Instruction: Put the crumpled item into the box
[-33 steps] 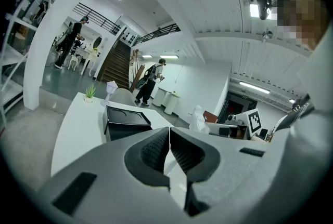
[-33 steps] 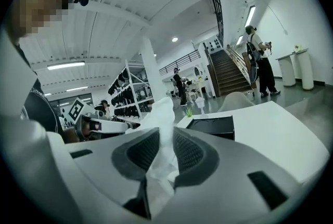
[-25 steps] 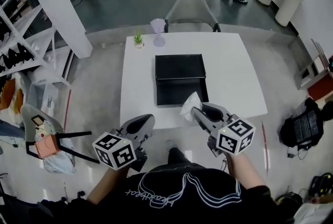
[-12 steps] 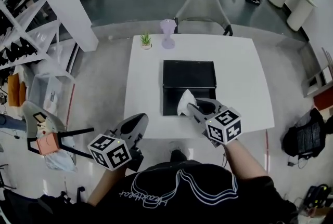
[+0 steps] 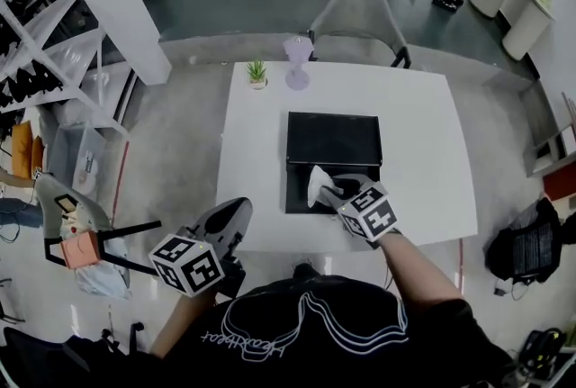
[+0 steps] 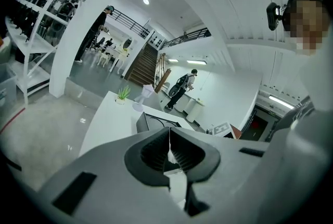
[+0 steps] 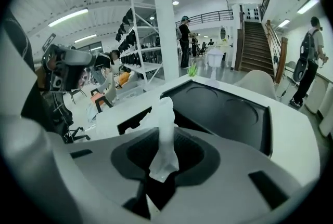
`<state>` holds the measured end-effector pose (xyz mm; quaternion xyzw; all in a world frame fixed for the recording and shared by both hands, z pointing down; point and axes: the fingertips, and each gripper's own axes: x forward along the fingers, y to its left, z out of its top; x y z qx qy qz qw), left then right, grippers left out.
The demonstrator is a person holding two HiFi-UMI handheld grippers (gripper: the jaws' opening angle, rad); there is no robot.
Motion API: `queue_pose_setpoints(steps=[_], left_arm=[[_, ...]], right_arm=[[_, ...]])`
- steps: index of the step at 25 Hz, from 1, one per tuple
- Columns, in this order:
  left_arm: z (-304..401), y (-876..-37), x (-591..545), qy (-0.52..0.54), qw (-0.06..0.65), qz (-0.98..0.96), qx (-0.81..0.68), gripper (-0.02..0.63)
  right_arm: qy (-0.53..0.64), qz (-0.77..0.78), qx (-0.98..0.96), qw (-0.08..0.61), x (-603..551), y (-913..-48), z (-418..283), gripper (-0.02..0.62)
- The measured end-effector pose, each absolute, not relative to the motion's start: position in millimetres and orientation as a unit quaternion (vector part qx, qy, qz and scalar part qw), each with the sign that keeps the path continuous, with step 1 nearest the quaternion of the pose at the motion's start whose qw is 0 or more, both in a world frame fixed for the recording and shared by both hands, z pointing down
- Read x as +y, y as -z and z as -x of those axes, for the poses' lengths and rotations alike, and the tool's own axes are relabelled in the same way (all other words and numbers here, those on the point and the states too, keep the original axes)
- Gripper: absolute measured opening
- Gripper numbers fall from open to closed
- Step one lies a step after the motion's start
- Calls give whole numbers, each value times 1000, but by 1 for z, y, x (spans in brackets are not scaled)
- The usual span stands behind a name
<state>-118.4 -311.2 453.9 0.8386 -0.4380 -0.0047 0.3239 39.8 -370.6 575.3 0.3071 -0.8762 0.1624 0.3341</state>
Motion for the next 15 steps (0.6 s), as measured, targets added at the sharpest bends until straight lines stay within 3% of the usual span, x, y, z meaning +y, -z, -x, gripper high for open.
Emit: queue_pose_setpoints(steps=[11, 15], left_arm=[[135, -455, -321, 19, 325, -831, -451, 8], [146, -458, -322, 24, 327, -825, -461, 8]], right_arm=[[-179, -271, -842, 431, -378, -624, -35, 111], [-194, -264, -837, 438, -377, -629, -35, 197]])
